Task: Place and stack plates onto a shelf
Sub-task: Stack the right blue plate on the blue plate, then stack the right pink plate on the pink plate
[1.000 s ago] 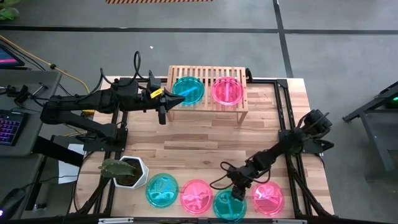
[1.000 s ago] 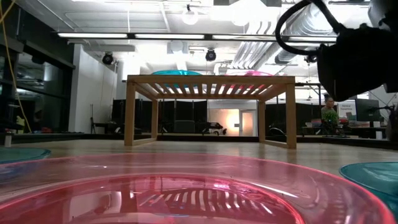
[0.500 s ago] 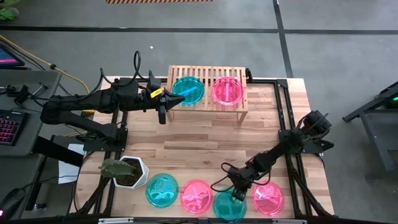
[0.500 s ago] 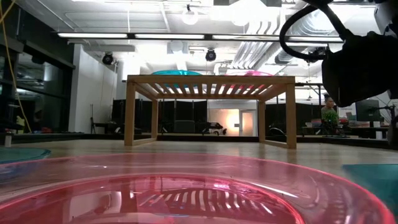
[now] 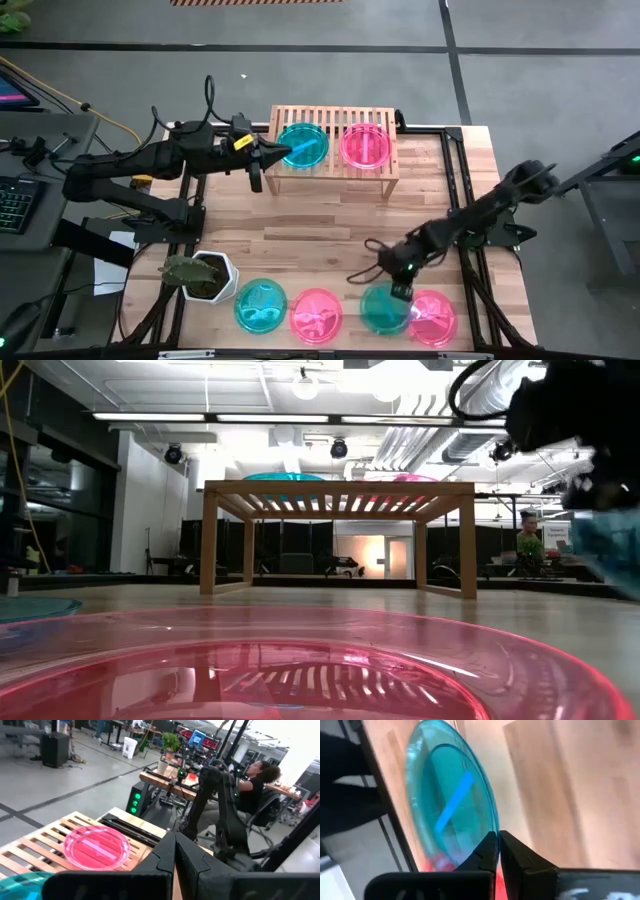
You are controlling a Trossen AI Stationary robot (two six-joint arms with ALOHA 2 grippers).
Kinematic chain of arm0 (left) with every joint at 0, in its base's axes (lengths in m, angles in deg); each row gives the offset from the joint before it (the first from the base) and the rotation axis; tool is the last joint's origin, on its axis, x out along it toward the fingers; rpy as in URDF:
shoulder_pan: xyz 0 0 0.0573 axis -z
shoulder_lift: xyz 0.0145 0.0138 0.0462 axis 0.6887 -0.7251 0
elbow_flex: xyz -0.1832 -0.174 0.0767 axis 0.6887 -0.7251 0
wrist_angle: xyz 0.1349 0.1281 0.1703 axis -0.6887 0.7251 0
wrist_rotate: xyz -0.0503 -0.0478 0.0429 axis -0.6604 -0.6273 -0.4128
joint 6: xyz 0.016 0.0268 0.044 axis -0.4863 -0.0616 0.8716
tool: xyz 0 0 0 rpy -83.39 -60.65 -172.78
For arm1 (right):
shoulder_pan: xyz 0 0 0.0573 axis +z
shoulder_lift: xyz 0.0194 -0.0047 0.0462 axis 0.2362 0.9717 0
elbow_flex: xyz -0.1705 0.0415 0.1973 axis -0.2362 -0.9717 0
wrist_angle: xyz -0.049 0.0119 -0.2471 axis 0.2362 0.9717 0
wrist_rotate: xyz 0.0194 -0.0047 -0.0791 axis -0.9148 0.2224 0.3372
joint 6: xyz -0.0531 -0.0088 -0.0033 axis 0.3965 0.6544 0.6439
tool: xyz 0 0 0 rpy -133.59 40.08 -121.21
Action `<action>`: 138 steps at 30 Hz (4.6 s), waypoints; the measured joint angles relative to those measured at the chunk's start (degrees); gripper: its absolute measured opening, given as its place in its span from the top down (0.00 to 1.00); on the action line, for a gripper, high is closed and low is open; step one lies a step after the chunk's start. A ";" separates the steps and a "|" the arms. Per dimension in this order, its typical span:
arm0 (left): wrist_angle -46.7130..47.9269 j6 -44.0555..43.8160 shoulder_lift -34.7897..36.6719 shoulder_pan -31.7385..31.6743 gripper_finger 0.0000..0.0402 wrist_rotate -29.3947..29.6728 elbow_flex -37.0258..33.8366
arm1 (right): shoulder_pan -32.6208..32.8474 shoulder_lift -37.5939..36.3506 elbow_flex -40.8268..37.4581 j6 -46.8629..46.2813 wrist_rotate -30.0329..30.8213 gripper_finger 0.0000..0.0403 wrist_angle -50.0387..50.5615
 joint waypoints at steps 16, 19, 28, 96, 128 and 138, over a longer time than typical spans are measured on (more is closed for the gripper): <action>-0.26 1.69 0.54 0.02 1.00 2.05 0.00 | -14.46 -26.33 -21.50 -11.99 -0.17 1.00 -32.22; -1.51 1.72 0.54 0.02 1.00 2.08 0.00 | -16.61 -23.44 -21.64 -15.48 6.31 1.00 -44.88; -11.42 7.26 0.54 0.02 1.00 2.32 0.00 | -35.07 -9.71 3.45 -4.66 11.84 1.00 -36.06; -9.02 6.96 0.04 0.20 1.00 1.10 -0.04 | -42.58 -15.54 20.71 29.08 9.65 0.41 4.70; -10.20 6.26 -2.84 0.20 1.00 1.12 -0.02 | -10.08 -29.60 0.15 -7.61 -0.04 0.41 23.78; -9.90 6.24 -2.84 0.20 1.00 1.12 -0.02 | 14.05 -22.09 -0.21 -27.58 3.31 0.41 25.19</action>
